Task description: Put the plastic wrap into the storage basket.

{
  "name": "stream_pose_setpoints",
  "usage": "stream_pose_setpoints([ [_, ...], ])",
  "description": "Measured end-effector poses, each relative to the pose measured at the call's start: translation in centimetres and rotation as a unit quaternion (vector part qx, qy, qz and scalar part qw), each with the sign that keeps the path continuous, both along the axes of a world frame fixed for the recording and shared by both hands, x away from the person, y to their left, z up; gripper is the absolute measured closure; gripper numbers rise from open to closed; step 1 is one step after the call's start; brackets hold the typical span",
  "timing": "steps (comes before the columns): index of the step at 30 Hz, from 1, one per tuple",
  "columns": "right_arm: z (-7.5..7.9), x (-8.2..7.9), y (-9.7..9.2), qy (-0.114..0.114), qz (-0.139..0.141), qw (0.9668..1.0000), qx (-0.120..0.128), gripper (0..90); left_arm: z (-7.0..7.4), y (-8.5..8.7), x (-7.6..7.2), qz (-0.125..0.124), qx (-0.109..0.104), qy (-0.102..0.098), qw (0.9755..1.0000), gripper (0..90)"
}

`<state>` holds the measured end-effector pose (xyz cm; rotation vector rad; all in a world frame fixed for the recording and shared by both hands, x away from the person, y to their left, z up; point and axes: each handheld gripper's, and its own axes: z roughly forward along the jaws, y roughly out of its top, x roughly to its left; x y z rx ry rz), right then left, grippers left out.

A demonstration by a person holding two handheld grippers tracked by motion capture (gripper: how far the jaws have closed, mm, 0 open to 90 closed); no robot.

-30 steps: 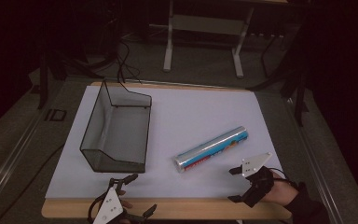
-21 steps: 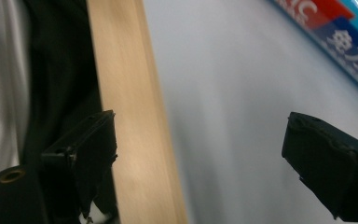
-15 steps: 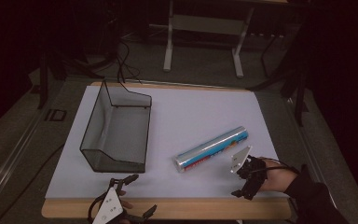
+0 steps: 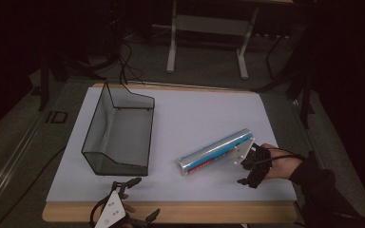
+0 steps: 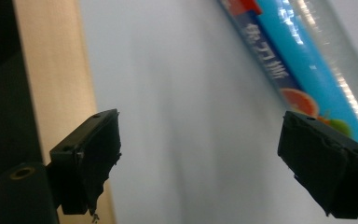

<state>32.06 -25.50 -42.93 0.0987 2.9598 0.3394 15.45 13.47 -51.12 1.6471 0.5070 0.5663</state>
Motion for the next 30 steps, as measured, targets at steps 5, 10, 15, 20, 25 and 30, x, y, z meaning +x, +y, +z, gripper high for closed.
stream_pose_setpoints([
  [5, 0.6, 1.2, 0.6, -0.026, 0.01, 0.9995, -0.014, 13.7, 0.0, 0.0, 0.0, 0.001, 0.002, 0.0, 1.0, 0.2],
  [10, 1.2, 2.8, 1.5, -0.047, 0.017, 0.9984, -0.026, 13.7, -0.1, 0.0, -0.2, 0.004, 0.004, 0.0, 1.0, 0.1],
  [15, 1.0, 4.2, 2.4, -0.058, 0.021, 0.9972, -0.041, 13.7, -0.1, 0.2, -0.3, 0.01, 0.007, 0.002, 0.9999, 0.2],
  [20, 0.6, 5.2, 3.5, -0.075, 0.036, 0.9948, -0.059, 13.3, -0.2, 0.3, -0.5, 0.015, 0.009, 0.001, 0.9998, 0.2],
  [25, -0.1, 6.0, 4.8, -0.082, 0.061, 0.9922, -0.071, 13.6, -0.2, 0.3, -0.6, 0.018, 0.012, 0.002, 0.9998, 0.2],
  [30, -1.9, 6.4, 6.1, -0.07, 0.086, 0.9884, -0.103, 14.5, -0.3, 0.3, -0.6, 0.02, 0.015, 0.002, 0.9997, 0.2],
])
